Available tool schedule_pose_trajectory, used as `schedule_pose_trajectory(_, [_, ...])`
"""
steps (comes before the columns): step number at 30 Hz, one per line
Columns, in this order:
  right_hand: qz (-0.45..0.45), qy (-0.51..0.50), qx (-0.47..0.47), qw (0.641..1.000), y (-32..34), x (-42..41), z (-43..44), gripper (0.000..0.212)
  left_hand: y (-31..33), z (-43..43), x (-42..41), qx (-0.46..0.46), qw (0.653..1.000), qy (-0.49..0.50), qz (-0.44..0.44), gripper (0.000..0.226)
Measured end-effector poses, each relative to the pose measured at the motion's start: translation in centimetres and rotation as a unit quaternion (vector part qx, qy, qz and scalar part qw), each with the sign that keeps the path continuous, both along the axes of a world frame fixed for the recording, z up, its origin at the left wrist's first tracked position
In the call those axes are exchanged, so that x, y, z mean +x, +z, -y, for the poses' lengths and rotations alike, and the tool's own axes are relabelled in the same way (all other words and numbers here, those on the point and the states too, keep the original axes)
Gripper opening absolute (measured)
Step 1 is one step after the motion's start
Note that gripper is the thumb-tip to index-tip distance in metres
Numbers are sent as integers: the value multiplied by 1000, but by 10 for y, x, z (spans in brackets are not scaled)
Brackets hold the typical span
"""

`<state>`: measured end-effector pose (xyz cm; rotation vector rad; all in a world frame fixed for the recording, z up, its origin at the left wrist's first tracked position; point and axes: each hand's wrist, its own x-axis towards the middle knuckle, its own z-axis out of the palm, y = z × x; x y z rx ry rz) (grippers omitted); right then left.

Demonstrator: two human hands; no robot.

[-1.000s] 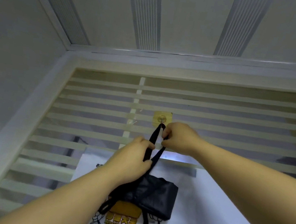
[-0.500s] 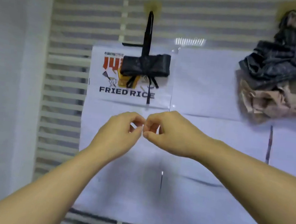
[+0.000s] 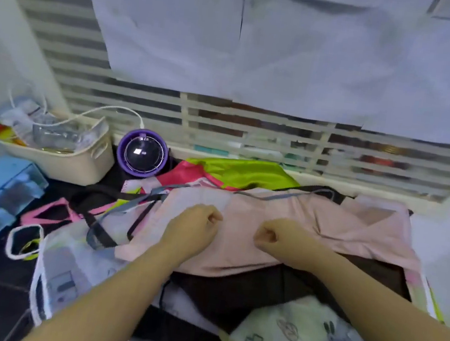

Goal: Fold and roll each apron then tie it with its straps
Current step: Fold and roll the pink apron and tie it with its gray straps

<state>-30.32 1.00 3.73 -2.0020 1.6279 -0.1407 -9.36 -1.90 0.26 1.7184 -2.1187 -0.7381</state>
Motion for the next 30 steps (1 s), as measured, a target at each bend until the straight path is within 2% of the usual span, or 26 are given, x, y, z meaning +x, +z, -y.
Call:
schedule_pose_trajectory(2, [1,-32,46,998,-35,-17,-9,25,-36,-12,5,48,997,-10,66,35])
schedule_pose_trajectory(5, [-8,-97,64,993,-76,-42,-20,44,-76,-25,20,99,983,-24,152,65])
schedule_pose_trajectory(7, [-37,-130,68,989,-93,-55,-25,54,-91,-30,28,109,977,-27,179,76])
schedule_pose_trajectory(13, [-57,-125,58,989,-114,-67,-23,55,-97,-20,17,91,982,68,152,84])
schedule_pose_trajectory(15, [-52,-123,60,989,-113,-67,-22,55,-95,-13,12,111,974,94,175,74])
schedule_pose_trajectory(16, [-44,-126,61,989,-112,-68,-21,53,-94,-10,10,110,971,95,189,62])
schedule_pose_trajectory(18, [-10,-146,53,988,-109,-70,-22,49,-92,-9,8,48,977,72,194,27])
schedule_pose_trajectory(19, [8,-166,23,986,-104,-72,-23,47,-89,-8,9,-5,986,63,156,23])
schedule_pose_trajectory(21, [33,-211,-63,975,-93,-77,-23,49,-72,-10,13,-92,994,34,43,23])
schedule_pose_trajectory(23, [42,-242,-128,961,-73,-82,-21,57,-35,-12,17,-164,986,-10,-13,33])
schedule_pose_trajectory(26, [22,-237,-124,963,-45,-91,-15,67,33,-13,22,-241,968,-47,-44,39])
schedule_pose_trajectory(30, [11,-196,-85,977,-5,-88,-16,66,127,-7,24,-337,938,-77,-34,25])
